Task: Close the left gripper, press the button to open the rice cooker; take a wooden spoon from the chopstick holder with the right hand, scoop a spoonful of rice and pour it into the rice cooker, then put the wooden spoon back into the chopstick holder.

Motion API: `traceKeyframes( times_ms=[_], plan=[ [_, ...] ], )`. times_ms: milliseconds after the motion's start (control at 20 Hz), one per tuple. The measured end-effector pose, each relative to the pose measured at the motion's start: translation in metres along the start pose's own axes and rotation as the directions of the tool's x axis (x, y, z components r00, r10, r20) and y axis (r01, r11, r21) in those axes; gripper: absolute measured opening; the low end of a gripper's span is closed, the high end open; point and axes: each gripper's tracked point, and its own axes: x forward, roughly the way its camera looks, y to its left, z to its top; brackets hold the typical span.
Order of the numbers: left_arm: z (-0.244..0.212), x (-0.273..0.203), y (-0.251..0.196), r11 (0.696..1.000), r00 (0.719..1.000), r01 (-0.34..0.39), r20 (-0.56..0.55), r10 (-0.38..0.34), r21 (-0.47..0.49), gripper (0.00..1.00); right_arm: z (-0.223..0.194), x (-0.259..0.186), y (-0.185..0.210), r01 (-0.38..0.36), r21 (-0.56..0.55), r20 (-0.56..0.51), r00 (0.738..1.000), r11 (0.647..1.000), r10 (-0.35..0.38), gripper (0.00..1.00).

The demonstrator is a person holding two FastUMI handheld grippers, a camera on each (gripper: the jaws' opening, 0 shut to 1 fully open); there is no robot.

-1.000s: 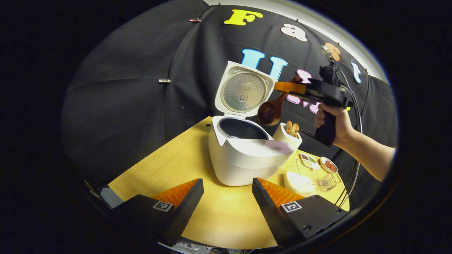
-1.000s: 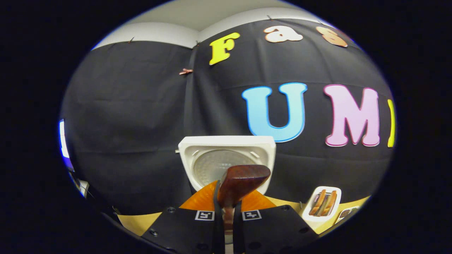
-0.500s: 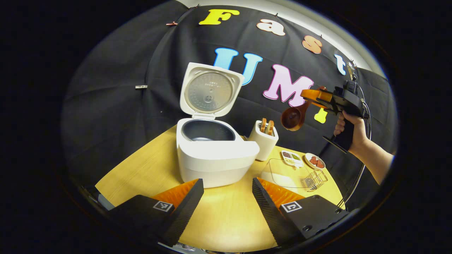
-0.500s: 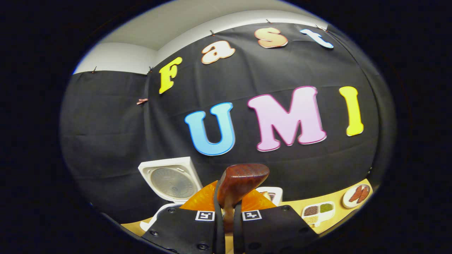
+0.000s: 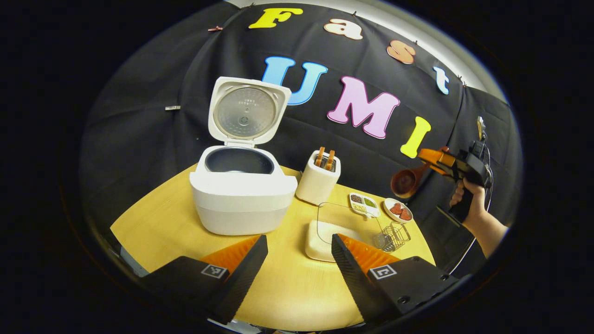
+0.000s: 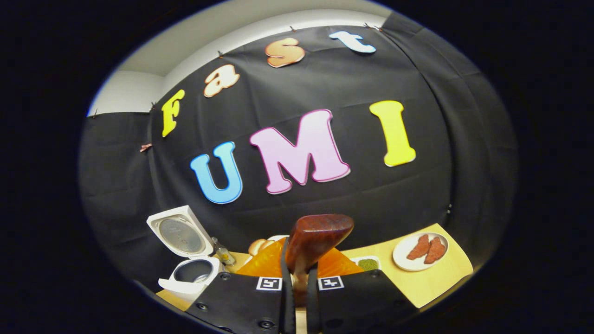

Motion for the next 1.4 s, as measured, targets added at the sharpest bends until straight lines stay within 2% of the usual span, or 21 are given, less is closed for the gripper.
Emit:
traceKeyframes(
  times_ms=[150, 600, 900, 1200, 1400],
  plan=[
    [-0.001, 0.006, -0.017, 0.999, 1.000, -0.016, -0.003, 0.016, 0.039, 0.95, -0.014, -0.010, -0.039, 0.037, 0.020, -0.026, 0.999, 0.999, -0.037, 0.13],
    [0.002, 0.021, -0.071, 0.998, 1.000, -0.029, 0.007, 0.029, 0.050, 0.95, -0.062, -0.028, -0.117, 0.096, 0.105, -0.118, 0.990, 0.990, -0.083, 0.13],
    [-0.002, 0.018, -0.091, 0.999, 0.999, -0.049, 0.001, 0.049, 0.012, 0.96, -0.116, -0.027, -0.139, 0.126, 0.184, -0.206, 0.975, 0.975, -0.087, 0.13],
    [0.009, 0.008, -0.087, 0.994, 0.993, -0.112, 0.034, 0.112, -0.001, 0.95, -0.173, -0.019, -0.150, 0.180, 0.219, -0.298, 0.948, 0.959, -0.110, 0.14],
    [0.018, -0.003, -0.075, 0.988, 0.986, -0.155, 0.065, 0.156, -0.010, 0.96, -0.177, -0.021, -0.154, 0.217, 0.244, -0.301, 0.944, 0.945, -0.138, 0.17]
  ],
)
